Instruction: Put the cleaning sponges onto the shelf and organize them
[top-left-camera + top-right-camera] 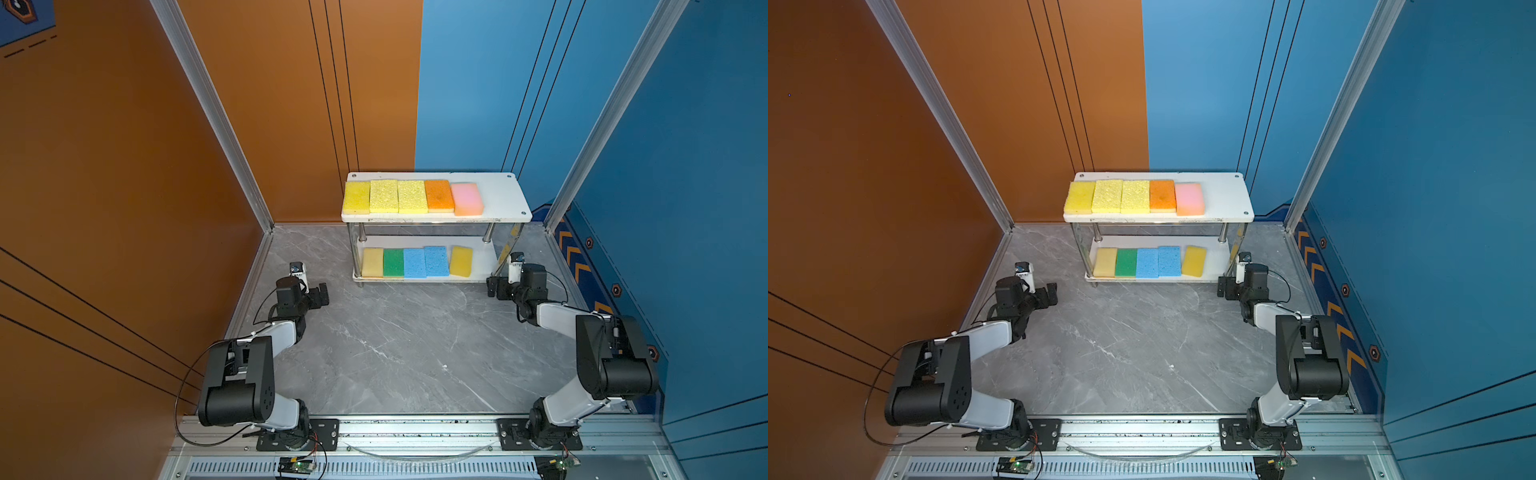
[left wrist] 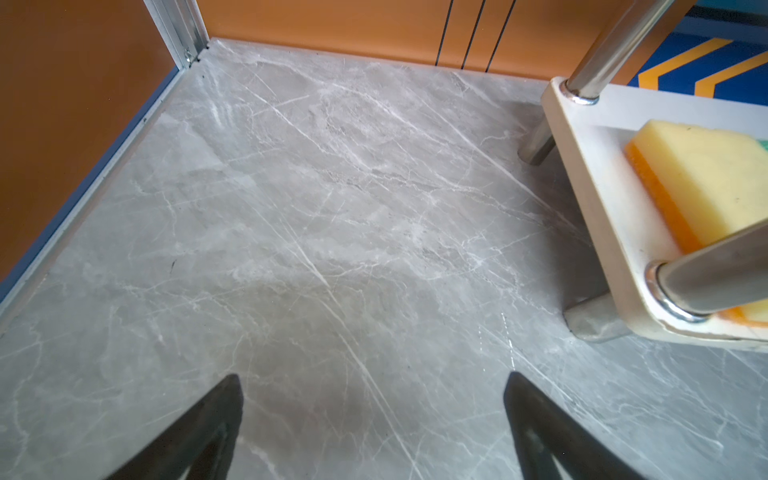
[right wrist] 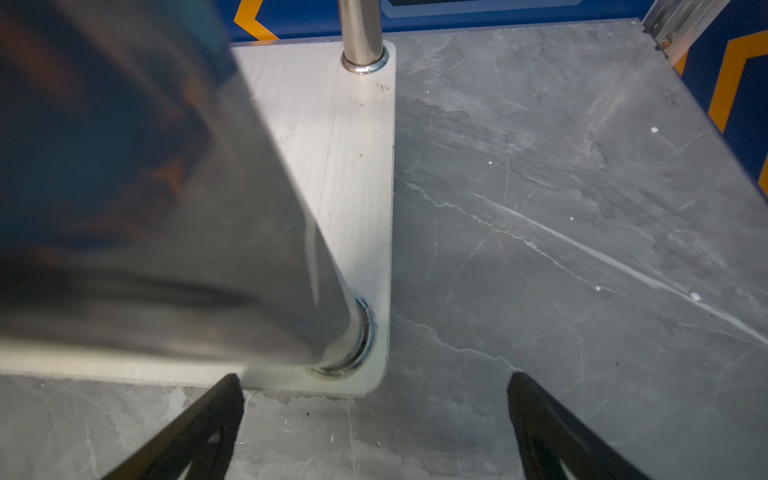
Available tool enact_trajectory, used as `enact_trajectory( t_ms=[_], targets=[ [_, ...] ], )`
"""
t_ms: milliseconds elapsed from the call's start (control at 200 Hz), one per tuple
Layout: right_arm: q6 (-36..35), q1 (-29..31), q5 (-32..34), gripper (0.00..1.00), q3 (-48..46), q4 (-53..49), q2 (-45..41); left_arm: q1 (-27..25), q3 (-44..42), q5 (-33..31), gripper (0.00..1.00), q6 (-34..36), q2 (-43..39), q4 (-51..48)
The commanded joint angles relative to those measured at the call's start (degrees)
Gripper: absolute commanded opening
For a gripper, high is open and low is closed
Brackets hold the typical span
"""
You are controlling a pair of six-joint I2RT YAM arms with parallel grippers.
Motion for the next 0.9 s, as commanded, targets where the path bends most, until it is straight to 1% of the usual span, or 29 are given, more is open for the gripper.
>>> enact_trajectory(
  t_ms=[0,110,310,551,686,801,896],
  targets=[
    [-3.3,2.0,-0.2,1.0,1.5,-2.4,1.3,-0.3,-1.5,-2.6,0.98,-0.4,0.3,4.8],
    [-3.3,2.1,-0.1,1.0,1.7,-2.6,1.4,-1.2,-3.0,-2.8,0.98,-0.1,0.9,8.5],
    [-3.3,2.1,0.4,1.0,1.1,-1.9,1.0,-4.3,-5.9,-2.0,0.98,4.2,1.6,14.6],
    [-3.2,2.1,0.4,1.0,-0.6,0.2,-0.3,-6.2,-10.8,-3.4,0.98,6.0,2.9,24.0],
    [-2.9,1.6,-0.1,1.0,-1.4,1.1,-0.7,-7.6,-12.2,-2.7,0.98,8.3,4.2,27.6],
    [-2.6,1.3,-0.4,1.0,-2.2,2.4,-1.2,-7.5,-12.0,-4.0,0.98,7.4,4.6,27.9],
    [-2.2,0.9,-1.0,1.0,-3.2,3.7,-1.8,-6.1,-11.5,-8.1,0.98,4.1,5.0,27.9]
  ],
)
